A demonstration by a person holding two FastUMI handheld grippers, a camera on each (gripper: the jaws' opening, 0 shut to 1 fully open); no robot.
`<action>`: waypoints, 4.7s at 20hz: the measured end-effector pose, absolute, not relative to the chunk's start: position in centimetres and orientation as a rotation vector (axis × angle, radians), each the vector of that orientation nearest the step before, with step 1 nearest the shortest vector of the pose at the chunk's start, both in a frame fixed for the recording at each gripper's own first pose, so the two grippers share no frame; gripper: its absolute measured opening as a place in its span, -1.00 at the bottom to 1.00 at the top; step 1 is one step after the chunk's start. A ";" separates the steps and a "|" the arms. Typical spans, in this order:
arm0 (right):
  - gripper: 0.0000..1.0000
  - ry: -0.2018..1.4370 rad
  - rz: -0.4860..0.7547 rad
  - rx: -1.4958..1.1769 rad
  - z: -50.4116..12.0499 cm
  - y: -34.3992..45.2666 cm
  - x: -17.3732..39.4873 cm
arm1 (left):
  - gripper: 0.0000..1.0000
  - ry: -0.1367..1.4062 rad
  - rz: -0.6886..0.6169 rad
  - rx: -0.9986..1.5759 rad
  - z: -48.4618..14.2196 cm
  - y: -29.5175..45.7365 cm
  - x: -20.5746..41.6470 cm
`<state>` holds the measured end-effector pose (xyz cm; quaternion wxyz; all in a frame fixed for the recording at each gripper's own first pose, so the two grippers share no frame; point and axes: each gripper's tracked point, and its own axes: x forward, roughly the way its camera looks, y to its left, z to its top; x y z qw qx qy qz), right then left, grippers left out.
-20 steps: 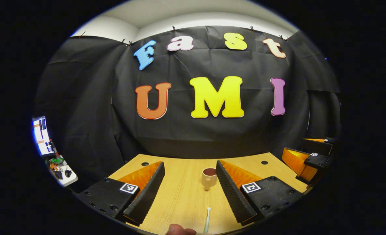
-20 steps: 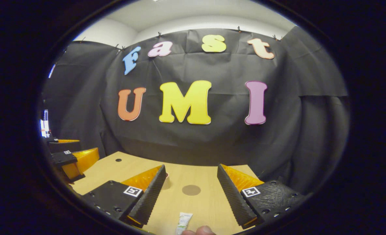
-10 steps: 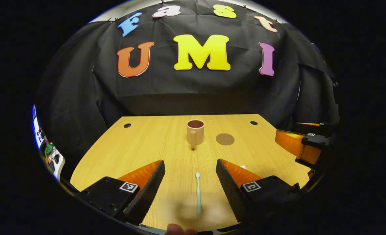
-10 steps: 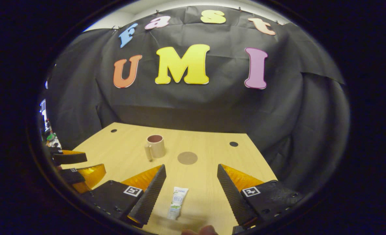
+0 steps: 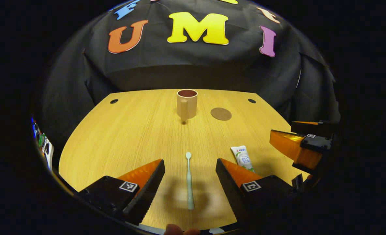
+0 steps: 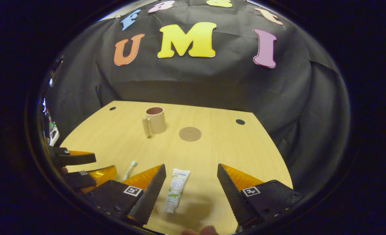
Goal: Put the toothbrush and toothpaste on the desktop into the cup, then pick up the cup and place it on the coaster on the desktop.
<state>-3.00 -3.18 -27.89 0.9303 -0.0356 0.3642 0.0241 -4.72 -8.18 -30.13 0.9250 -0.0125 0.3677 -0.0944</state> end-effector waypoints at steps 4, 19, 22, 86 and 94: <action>0.91 0.831 0.031 -0.053 -30.6 -3.3 -3.8 | 1.00 0.828 -0.200 -0.050 -33.0 -8.2 -5.6; 0.91 0.915 -0.005 -0.070 -33.8 -4.2 -5.1 | 0.52 0.936 -0.193 -0.042 -39.0 -8.4 -4.5; 0.91 0.917 -0.008 -0.069 -33.8 -4.3 -5.3 | 0.27 0.947 -0.187 -0.047 -39.2 -8.5 -4.5; -0.81 0.944 0.038 -0.026 -27.2 -4.6 0.2 | -0.93 0.365 -0.158 -0.140 -17.6 -7.9 19.3; -0.81 0.982 -0.015 0.009 -27.7 -5.4 0.1 | -0.93 0.173 -0.191 -0.156 -15.8 -8.6 27.1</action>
